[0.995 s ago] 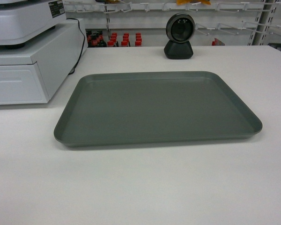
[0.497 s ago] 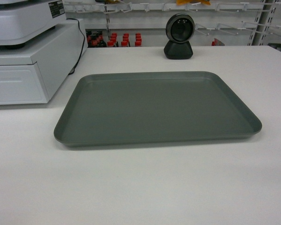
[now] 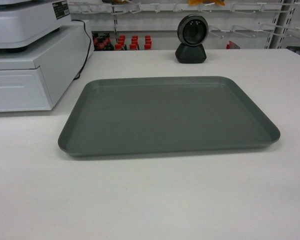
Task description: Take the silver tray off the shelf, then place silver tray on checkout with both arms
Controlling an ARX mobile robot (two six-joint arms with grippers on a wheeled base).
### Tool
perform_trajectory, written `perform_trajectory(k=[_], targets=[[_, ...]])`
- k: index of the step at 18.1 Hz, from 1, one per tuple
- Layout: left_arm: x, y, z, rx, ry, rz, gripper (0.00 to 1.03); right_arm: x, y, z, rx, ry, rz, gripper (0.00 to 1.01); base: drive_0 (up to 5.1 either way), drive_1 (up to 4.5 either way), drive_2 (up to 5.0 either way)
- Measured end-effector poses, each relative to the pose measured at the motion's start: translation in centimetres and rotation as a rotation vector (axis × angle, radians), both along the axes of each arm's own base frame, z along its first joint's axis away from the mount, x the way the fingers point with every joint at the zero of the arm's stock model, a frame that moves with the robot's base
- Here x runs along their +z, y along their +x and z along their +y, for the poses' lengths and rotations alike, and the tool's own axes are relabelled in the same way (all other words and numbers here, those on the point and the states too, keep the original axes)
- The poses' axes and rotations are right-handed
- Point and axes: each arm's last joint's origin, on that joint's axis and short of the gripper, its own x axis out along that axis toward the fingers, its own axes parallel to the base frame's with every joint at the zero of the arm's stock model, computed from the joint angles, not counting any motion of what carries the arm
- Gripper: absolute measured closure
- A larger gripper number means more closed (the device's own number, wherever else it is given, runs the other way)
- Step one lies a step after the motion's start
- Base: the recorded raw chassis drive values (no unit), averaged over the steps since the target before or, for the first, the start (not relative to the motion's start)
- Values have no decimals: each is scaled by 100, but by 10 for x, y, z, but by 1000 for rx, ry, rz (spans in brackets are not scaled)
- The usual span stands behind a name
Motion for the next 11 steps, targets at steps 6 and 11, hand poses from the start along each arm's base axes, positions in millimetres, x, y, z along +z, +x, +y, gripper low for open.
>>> perform_trajectory(k=[6,11], targets=[[0,0,0,0,0,-1,101,-2,-10,0,0,0,-3,99,0,0,0],[0,0,0,0,0,-1,84,-2,-10,0,0,0,-2,76,0,0,0]])
